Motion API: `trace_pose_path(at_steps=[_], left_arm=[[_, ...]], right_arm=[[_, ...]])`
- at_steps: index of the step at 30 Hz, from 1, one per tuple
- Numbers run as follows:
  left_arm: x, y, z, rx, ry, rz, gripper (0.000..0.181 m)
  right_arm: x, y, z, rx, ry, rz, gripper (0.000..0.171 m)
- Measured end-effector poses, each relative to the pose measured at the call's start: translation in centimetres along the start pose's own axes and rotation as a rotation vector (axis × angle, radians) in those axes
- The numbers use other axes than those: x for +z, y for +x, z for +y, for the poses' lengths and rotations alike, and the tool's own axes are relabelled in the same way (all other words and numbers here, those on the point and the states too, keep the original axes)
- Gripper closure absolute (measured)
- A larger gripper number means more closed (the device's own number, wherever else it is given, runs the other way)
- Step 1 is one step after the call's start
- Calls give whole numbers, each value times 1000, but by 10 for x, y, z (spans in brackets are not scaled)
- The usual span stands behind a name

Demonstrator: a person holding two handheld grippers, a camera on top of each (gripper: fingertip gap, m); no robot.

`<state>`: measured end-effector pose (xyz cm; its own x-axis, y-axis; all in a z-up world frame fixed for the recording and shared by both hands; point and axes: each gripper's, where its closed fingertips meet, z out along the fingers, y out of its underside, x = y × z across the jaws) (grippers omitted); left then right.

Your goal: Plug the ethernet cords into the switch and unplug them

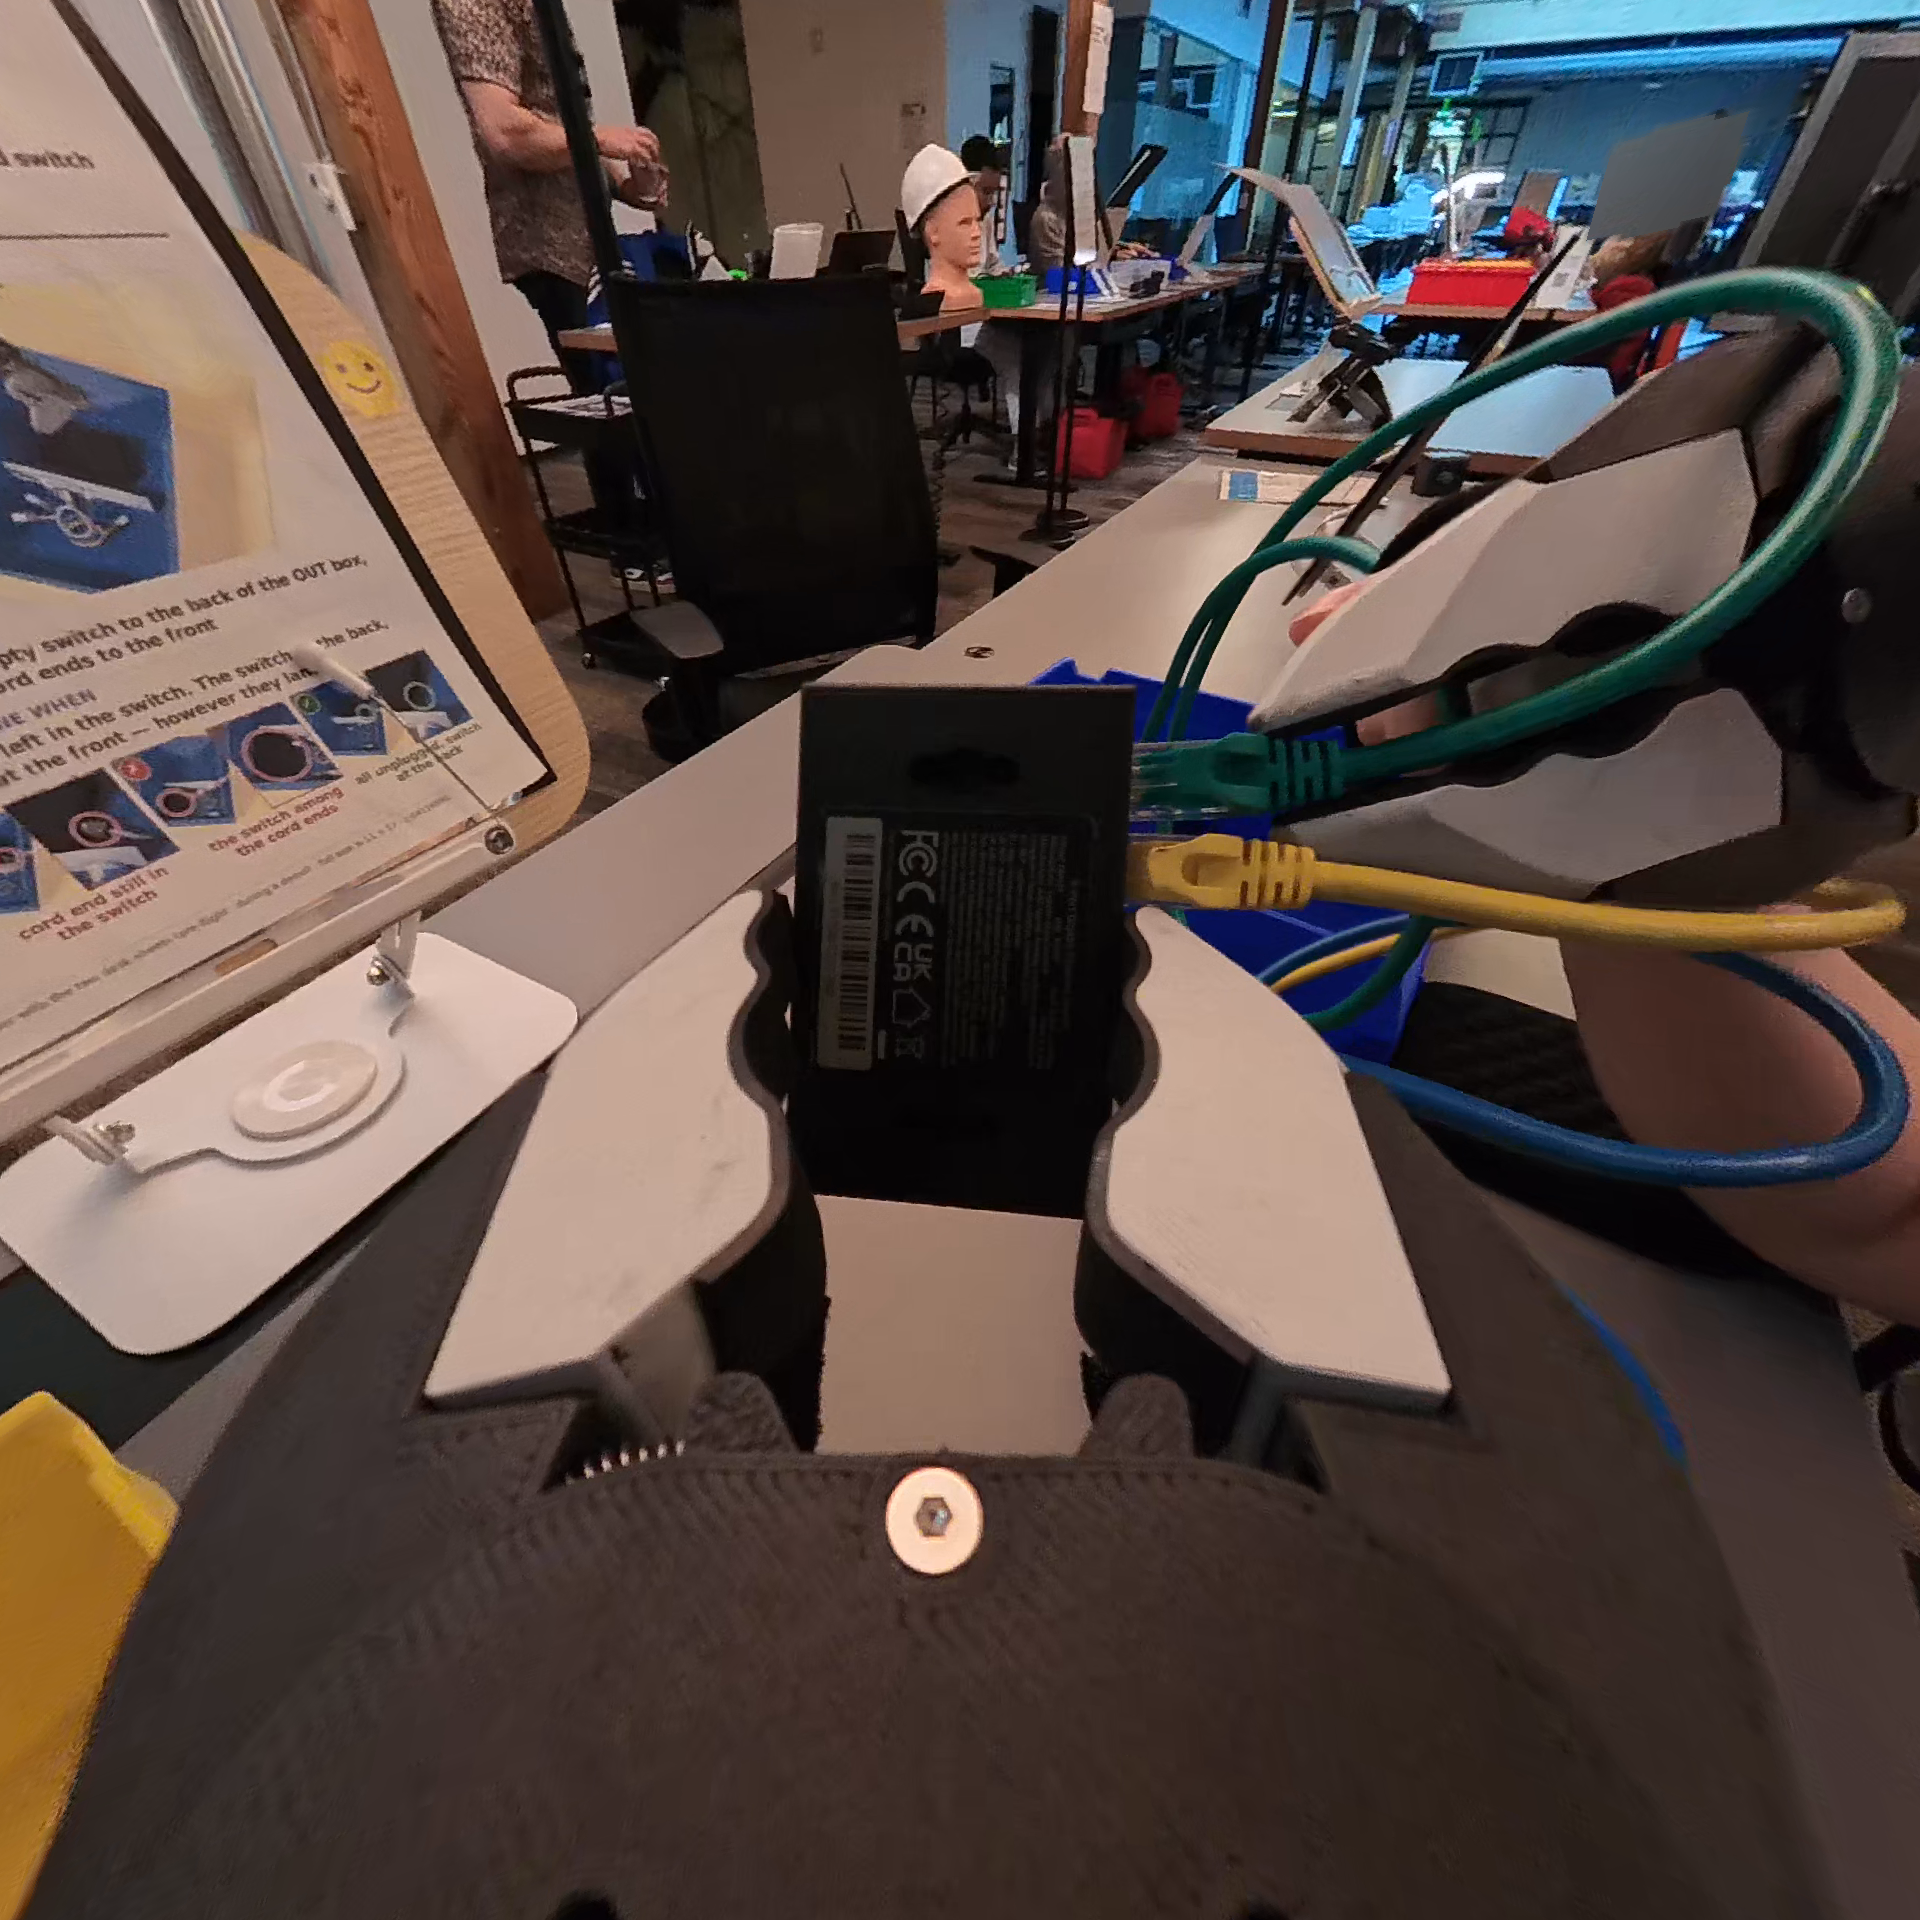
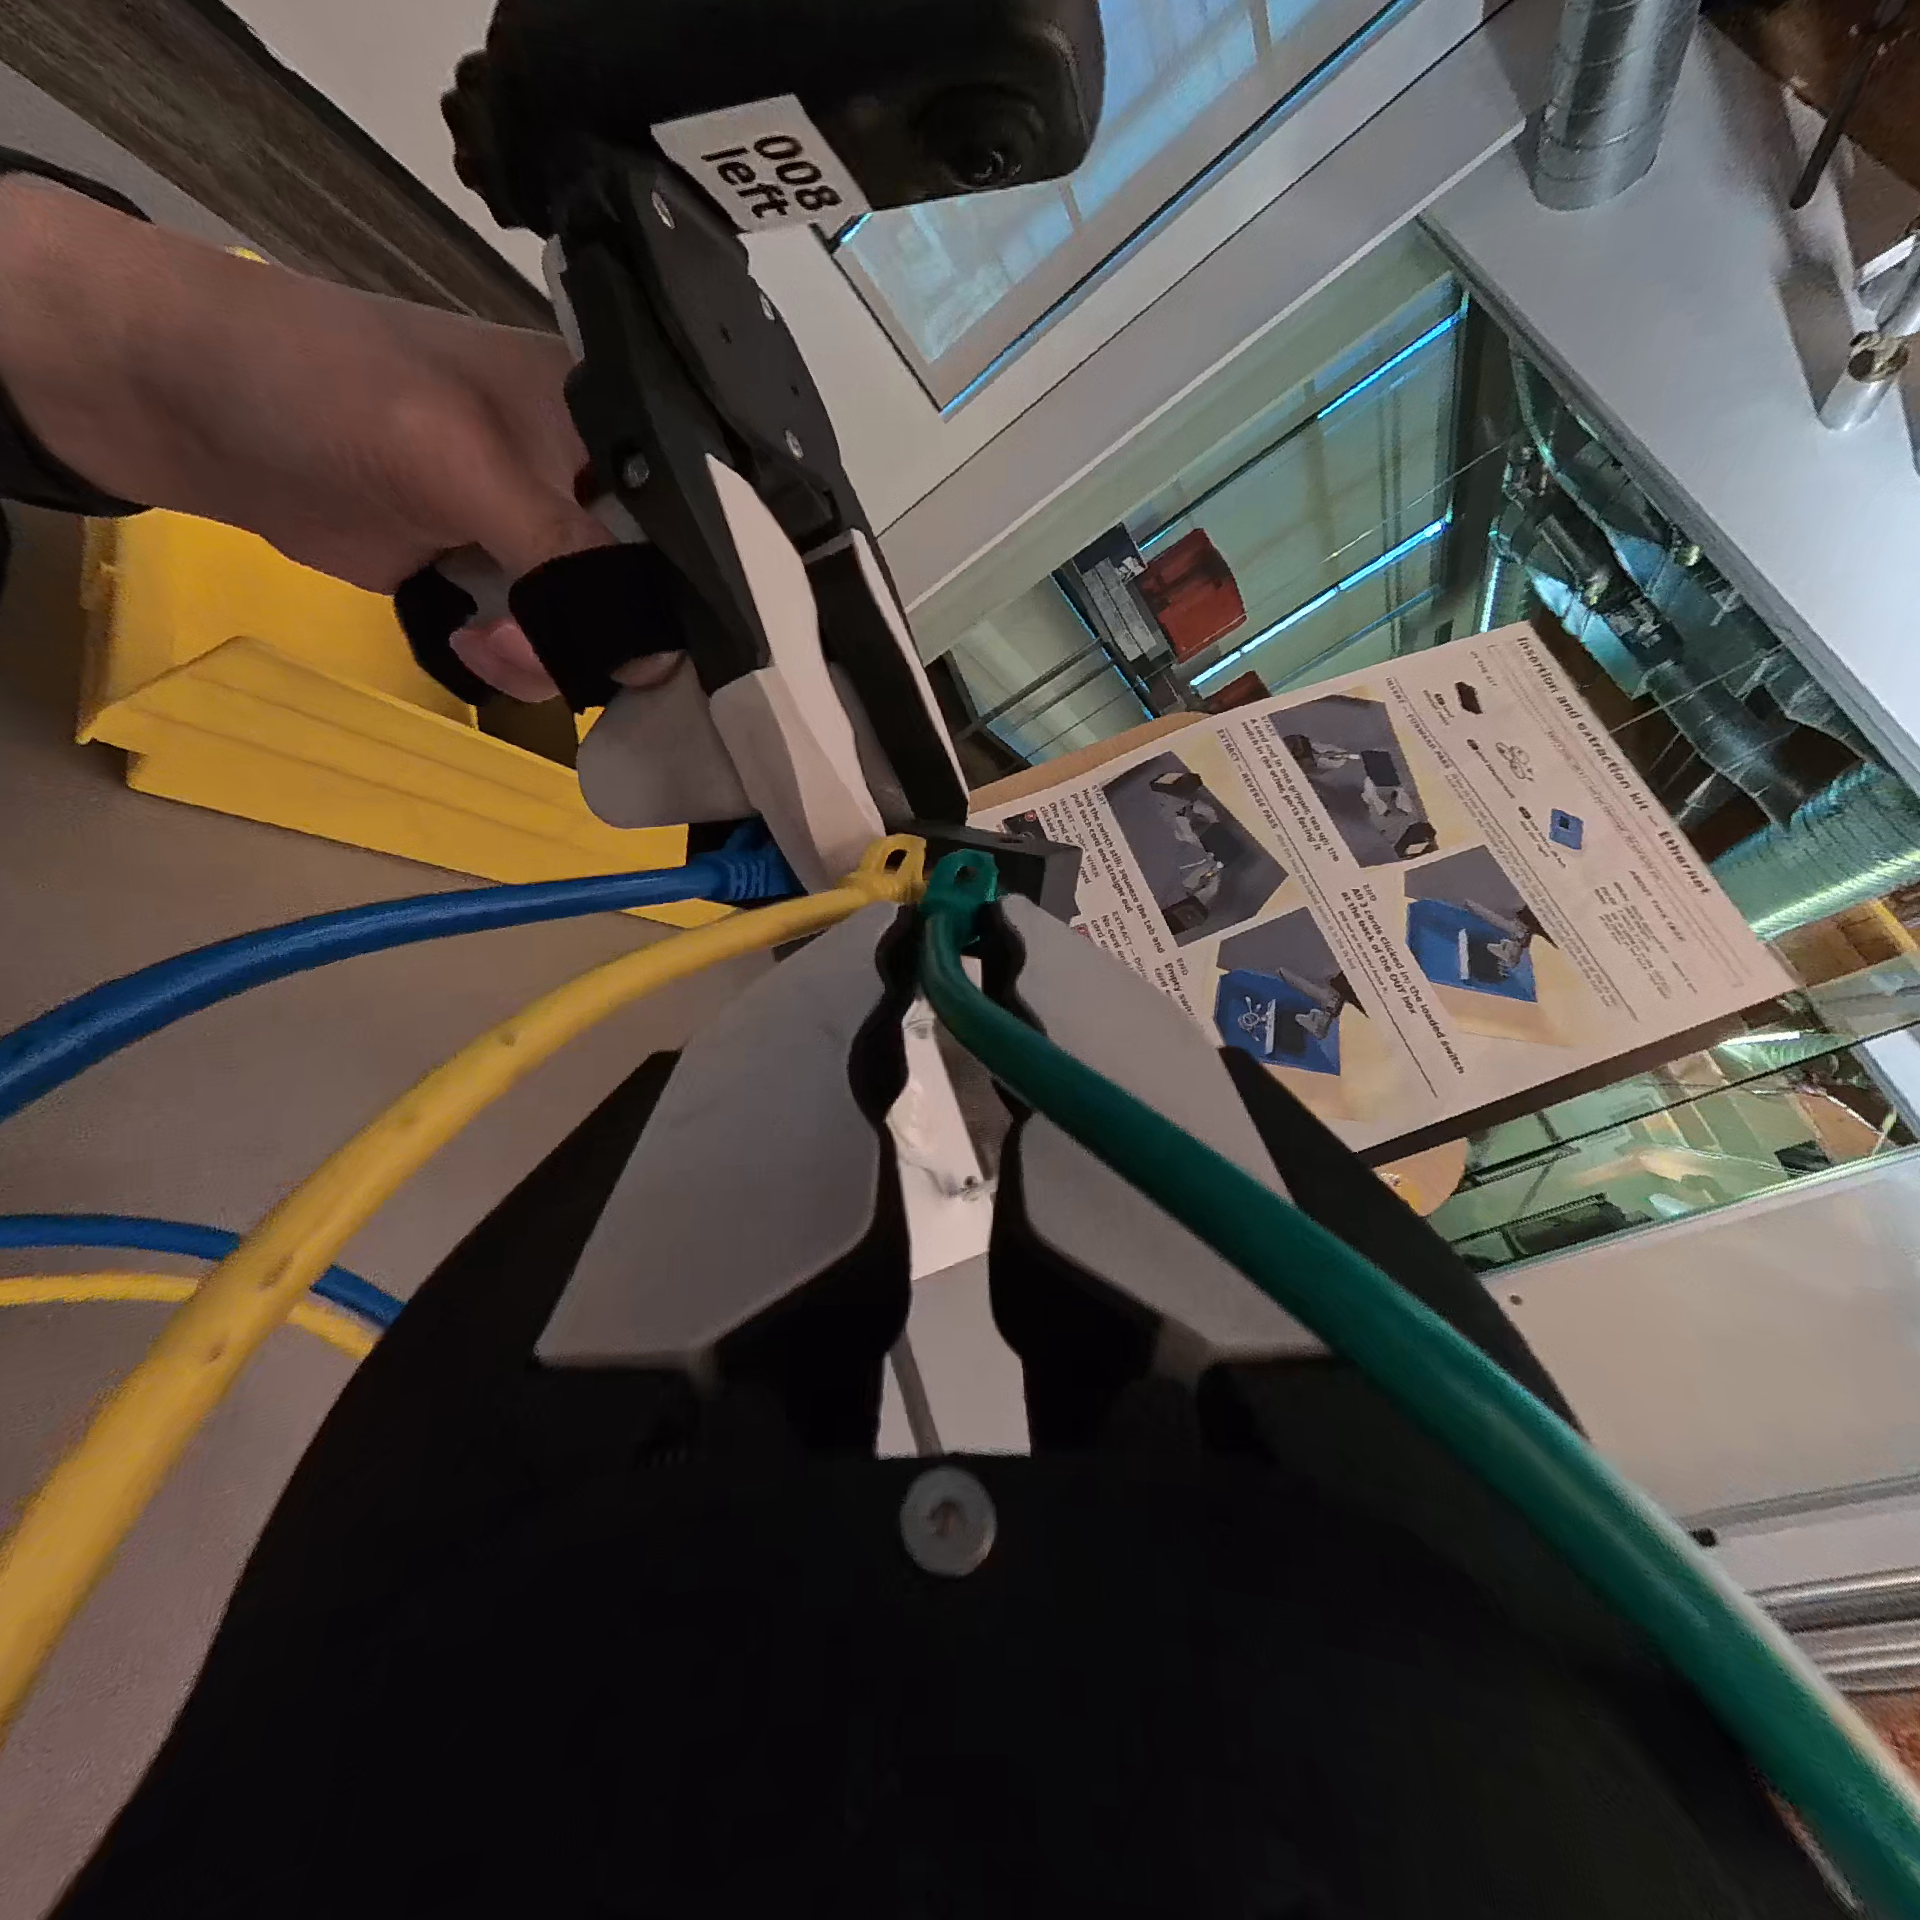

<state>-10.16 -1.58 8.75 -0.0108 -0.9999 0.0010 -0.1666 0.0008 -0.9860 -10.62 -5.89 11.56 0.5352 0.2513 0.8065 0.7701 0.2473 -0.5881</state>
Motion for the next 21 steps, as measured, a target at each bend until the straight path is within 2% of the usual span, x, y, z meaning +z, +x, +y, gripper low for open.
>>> trace_pose_path(at_steps=[9,15,21], left_arm=[[-4,1,-3,24,6,-41,123],[9,-4,13,-136,-22,25,122],[13,-7,18,-173,-27,32,122]], right_arm=[[0,0,-4,30,50,3,158],[6,1,12,59,-19,-11,159],[8,5,18,56,-40,12,151]])
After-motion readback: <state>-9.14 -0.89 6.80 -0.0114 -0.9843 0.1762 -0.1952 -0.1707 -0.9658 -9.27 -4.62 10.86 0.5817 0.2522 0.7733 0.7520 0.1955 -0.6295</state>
